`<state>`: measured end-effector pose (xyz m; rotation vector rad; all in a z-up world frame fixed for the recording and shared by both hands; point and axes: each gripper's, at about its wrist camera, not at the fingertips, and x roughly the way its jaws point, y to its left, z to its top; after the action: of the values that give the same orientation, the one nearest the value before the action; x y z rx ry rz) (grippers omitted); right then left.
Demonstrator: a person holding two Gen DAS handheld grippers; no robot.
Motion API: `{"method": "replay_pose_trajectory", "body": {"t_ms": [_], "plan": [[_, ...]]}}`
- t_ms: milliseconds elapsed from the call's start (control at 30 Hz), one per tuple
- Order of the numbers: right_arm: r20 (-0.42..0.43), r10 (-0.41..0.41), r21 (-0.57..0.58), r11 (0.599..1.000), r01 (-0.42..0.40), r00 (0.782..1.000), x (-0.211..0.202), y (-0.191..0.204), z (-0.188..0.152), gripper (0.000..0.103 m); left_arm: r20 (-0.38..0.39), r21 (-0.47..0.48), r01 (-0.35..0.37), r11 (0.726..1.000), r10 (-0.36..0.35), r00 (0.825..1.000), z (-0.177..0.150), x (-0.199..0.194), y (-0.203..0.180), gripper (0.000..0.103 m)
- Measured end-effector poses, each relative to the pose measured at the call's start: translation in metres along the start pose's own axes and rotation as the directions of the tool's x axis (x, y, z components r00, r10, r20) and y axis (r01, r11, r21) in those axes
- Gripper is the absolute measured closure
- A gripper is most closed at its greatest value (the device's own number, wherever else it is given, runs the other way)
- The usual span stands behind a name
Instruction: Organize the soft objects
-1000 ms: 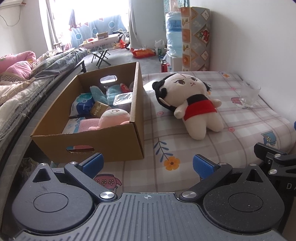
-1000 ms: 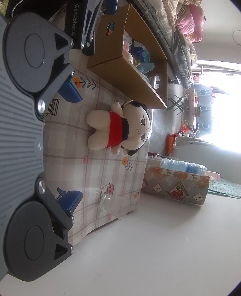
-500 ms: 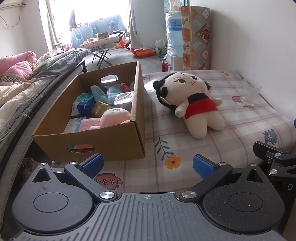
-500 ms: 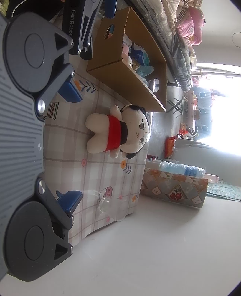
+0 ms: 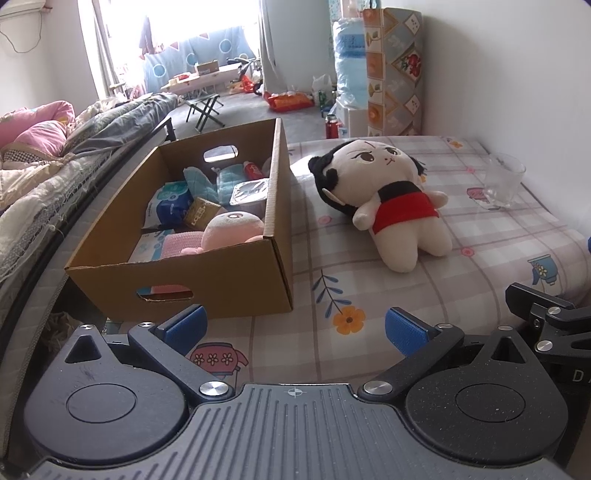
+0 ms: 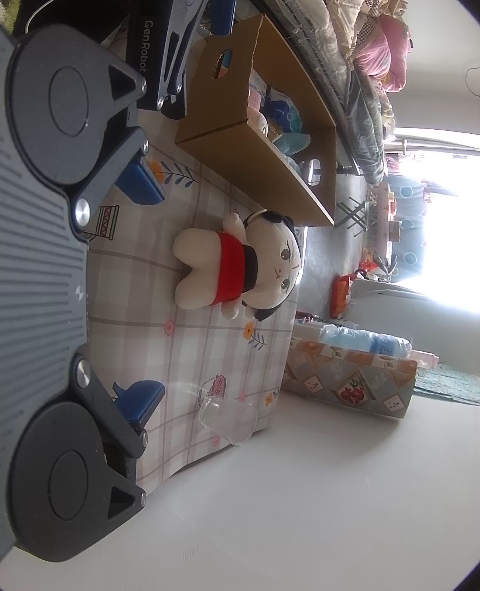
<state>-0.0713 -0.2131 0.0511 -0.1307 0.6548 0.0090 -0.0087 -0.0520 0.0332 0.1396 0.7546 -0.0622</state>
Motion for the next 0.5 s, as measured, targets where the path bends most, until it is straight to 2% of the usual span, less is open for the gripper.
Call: {"method": "replay_pose_trajectory", "body": {"t_ms": [500], "plan": [[-0.006,0.002,-0.001,1.0,-0.002,1.0,0.0035,-0.0008,-0.0001,0.0,-0.008,0.008,-0.005,1.0,0.006,1.0,0.0019,0.0034,-0.002,0.0]]}}
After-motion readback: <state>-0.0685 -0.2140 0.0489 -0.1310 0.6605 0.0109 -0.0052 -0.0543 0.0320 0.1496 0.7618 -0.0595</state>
